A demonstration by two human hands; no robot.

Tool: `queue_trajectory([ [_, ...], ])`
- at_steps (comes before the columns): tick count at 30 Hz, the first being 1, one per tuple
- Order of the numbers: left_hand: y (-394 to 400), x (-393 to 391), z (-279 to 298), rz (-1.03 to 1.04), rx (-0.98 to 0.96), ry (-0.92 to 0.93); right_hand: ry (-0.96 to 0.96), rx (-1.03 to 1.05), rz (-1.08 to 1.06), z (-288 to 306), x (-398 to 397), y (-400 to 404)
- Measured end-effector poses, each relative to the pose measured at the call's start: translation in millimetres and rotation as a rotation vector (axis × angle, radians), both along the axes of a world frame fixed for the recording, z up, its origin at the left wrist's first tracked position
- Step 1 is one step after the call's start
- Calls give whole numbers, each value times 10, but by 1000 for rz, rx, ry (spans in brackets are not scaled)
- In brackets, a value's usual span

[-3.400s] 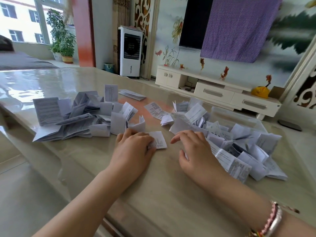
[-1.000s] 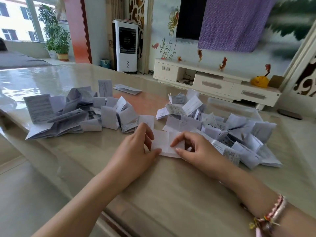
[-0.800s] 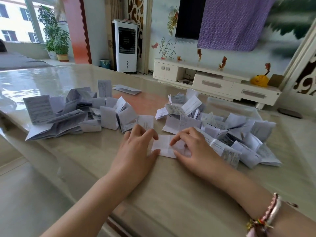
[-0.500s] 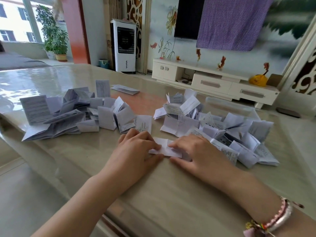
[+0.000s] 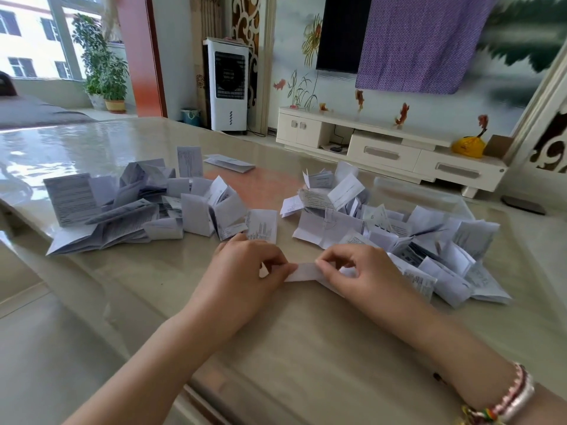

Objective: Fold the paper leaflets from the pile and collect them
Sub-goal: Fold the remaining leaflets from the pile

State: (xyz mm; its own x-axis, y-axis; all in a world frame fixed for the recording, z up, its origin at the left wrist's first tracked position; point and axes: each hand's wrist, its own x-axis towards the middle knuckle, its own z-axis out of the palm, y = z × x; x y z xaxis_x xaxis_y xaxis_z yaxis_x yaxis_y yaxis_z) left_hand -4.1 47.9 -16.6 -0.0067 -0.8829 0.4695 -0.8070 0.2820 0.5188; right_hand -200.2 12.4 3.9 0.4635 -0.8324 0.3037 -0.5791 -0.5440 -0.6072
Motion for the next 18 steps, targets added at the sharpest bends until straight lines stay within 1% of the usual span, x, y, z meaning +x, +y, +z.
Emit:
queue_trajectory([
  [2,-33,5,-25,34,47,81,-10,48,-52,-35,33,-42],
  [5,-74,-24,-56,84,109,106,74,29,-122,-72,106,-99],
  [9,-79,-92,-67,139,112,16,266,-82,-190,-79,179,-110],
  [11,-70,-115,-61,158,106,-42,322,-113,-198,-70,203,-89],
  [18,-50,-184,-14,206,117,-168,374,-118,-197,-64,210,-48],
])
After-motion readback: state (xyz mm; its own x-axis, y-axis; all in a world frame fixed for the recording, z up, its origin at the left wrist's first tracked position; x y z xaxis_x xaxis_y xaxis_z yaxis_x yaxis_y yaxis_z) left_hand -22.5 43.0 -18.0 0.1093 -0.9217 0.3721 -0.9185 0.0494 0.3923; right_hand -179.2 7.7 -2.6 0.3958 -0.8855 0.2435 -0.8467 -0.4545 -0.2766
